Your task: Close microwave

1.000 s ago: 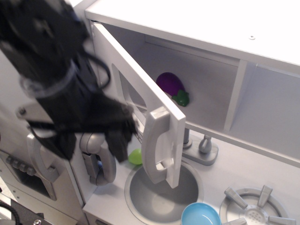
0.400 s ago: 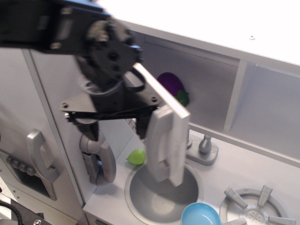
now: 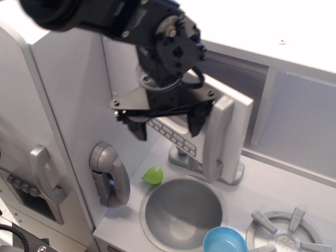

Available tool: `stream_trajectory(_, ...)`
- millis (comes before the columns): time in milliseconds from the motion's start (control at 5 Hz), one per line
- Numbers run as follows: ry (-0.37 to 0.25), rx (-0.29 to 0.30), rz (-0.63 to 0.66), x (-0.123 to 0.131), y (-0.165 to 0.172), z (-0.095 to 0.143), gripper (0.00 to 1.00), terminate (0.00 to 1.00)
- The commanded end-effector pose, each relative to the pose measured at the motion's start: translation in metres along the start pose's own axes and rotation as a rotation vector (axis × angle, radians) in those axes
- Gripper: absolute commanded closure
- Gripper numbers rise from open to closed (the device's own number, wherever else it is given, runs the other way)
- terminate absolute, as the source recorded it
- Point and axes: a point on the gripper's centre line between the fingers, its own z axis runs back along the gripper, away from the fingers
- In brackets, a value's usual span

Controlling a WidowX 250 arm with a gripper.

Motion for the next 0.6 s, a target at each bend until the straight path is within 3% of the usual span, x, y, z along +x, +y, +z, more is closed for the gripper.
stream_trajectory(0, -0.074, -0.057, 0.049, 0.028, -0.019, 0.009, 0.00, 0.00)
stream_trajectory(200, -0.078, -0.051, 0.071, 0.034, -0.025, 0.004, 0.00, 0.00)
stream_trajectory(400, -0.086, -0.051, 0.080, 0.043, -0.030, 0.006, 0.00, 1.00)
